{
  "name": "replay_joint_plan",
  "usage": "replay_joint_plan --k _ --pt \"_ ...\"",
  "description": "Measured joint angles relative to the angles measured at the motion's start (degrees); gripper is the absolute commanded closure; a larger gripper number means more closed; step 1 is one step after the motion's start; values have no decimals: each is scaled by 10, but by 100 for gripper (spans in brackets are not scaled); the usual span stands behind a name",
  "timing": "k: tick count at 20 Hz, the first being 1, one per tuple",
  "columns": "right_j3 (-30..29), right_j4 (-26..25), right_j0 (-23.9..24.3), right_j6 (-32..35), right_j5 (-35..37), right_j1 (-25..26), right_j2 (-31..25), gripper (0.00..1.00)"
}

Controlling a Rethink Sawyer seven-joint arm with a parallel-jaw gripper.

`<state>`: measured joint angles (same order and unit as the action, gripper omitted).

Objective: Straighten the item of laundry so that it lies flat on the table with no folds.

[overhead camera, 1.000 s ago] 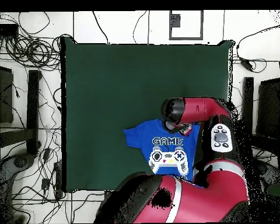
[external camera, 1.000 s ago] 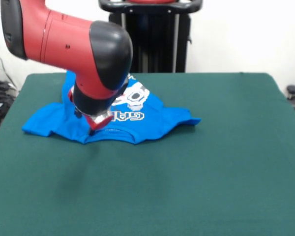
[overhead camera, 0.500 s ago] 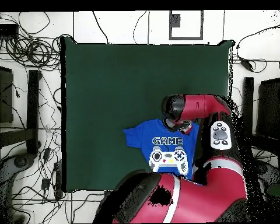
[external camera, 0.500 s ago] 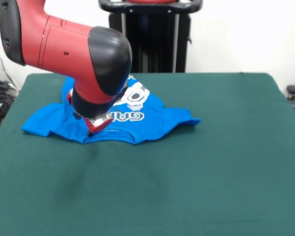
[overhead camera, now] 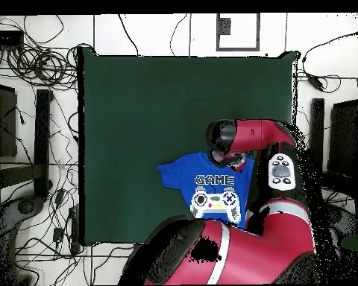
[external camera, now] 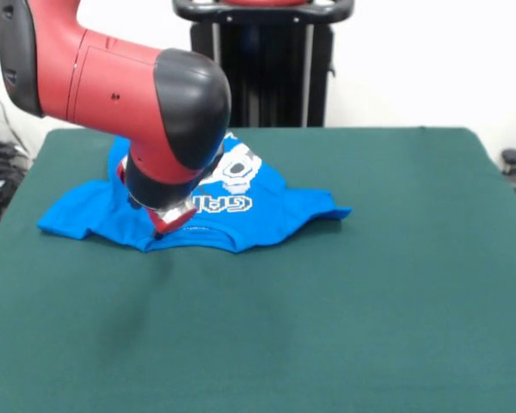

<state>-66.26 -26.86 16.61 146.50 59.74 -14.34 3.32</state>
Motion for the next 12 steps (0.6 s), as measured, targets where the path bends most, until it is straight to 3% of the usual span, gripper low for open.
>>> replay_joint_plan --k 12 --pt "32 0 -4 0 43 16 0 0"
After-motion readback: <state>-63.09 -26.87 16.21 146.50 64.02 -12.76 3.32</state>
